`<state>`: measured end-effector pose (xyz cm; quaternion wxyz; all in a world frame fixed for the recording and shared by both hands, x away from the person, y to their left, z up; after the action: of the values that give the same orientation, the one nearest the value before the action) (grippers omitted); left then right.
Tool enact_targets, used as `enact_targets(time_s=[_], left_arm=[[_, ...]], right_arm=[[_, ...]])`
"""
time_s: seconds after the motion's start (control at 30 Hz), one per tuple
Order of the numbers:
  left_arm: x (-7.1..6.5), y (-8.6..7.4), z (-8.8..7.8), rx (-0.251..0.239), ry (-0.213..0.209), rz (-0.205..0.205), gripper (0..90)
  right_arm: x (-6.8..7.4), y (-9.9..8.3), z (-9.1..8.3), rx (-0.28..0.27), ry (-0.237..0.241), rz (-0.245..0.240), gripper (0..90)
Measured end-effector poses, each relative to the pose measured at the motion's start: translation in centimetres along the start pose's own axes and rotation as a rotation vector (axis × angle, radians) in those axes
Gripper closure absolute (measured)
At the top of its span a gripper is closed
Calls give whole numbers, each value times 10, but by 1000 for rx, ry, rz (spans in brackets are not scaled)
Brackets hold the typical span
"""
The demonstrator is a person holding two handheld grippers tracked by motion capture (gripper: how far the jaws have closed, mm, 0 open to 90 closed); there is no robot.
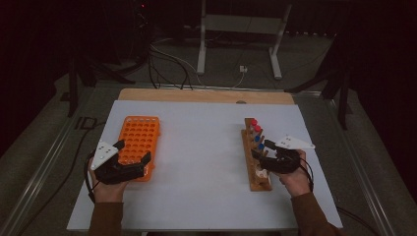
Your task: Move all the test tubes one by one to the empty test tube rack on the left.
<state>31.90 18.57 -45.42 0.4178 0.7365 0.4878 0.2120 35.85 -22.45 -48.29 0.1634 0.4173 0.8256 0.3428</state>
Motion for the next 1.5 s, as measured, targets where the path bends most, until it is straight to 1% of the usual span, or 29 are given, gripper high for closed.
enact_targets(time_s=[0.03, 0.1, 0.13, 0.2, 0.33, 0.43, 0.6, 0.8, 1.0, 1.13, 1.5], left_arm=[[-2, 1, 1, -4, -2, 6, 5], [-7, 4, 2, -13, -30, 19, 35], [-10, 6, 3, -13, -32, 23, 34], [-13, 8, 5, -12, -35, 24, 12], [-20, 11, 9, -14, -37, 29, 6], [-24, 11, 12, -5, -41, 31, 6], [-31, 10, 18, 8, -49, 42, 6], [-39, 11, 24, 19, -65, 52, 6], [-47, 10, 34, 40, -78, 63, 6], [-52, 9, 41, 54, -90, 62, 6], [-61, 7, 50, 72, -104, 70, 6]], right_arm=[[0, 0, 1, 4, -2, -3, 411], [0, -1, 4, 10, -9, -8, 472], [0, -1, 5, 14, -8, -9, 497], [-1, -1, 7, 20, -19, -11, 543], [-1, -2, 11, 36, -46, -25, 625], [-1, -3, 12, 42, -54, -27, 686], [-1, -3, 14, 53, -52, -16, 749], [-1, -3, 13, 50, -39, -5, 757], [-2, -1, 7, 30, -33, 1, 758], [-3, 1, 2, 19, -31, 5, 758], [-1, 10, -13, -8, -28, -7, 759]])
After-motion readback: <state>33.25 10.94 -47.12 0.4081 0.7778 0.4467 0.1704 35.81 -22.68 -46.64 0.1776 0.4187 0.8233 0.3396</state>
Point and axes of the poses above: each handheld gripper's, and its own axes: z roughly forward along the jaws, y roughly out of its top, x roughly to its left, the point moved 7 cm from there along z, roughly forward along the jaws, and after that the axes turned 15 degrees about x, right-handed, at the moved point
